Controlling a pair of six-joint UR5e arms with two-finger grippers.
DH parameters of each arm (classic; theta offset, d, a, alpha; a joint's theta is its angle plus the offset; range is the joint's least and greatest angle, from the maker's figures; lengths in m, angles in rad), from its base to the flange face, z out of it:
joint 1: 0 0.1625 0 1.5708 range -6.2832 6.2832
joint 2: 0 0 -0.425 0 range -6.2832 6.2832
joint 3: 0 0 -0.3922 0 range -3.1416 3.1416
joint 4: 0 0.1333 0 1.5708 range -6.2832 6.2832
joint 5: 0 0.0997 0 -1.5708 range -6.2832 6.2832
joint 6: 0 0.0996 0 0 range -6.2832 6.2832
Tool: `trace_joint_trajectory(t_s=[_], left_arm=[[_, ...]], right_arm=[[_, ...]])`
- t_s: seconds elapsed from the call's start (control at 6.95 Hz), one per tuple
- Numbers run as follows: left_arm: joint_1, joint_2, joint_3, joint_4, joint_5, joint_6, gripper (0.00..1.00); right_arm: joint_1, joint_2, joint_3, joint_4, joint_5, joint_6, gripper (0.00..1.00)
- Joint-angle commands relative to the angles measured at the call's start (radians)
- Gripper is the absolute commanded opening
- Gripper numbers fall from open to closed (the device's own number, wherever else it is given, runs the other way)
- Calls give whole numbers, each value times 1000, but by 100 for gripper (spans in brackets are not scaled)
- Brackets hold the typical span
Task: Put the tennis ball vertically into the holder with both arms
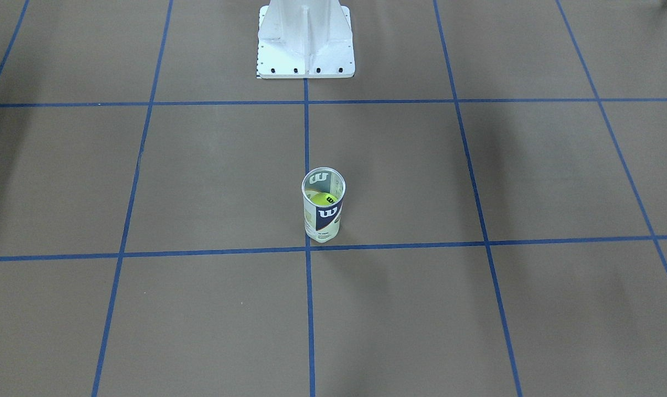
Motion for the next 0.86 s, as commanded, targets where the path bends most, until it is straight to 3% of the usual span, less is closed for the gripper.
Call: trace_joint_trajectory(t_s=[0.0,0.72], left_arm=[[0,-1,1,2,2,-4,100],[-1,0,9,2,2,-4,100]], right_arm=[[5,-17,31,-16,18,16,100],[4,-4,54,-2,18,82,100]])
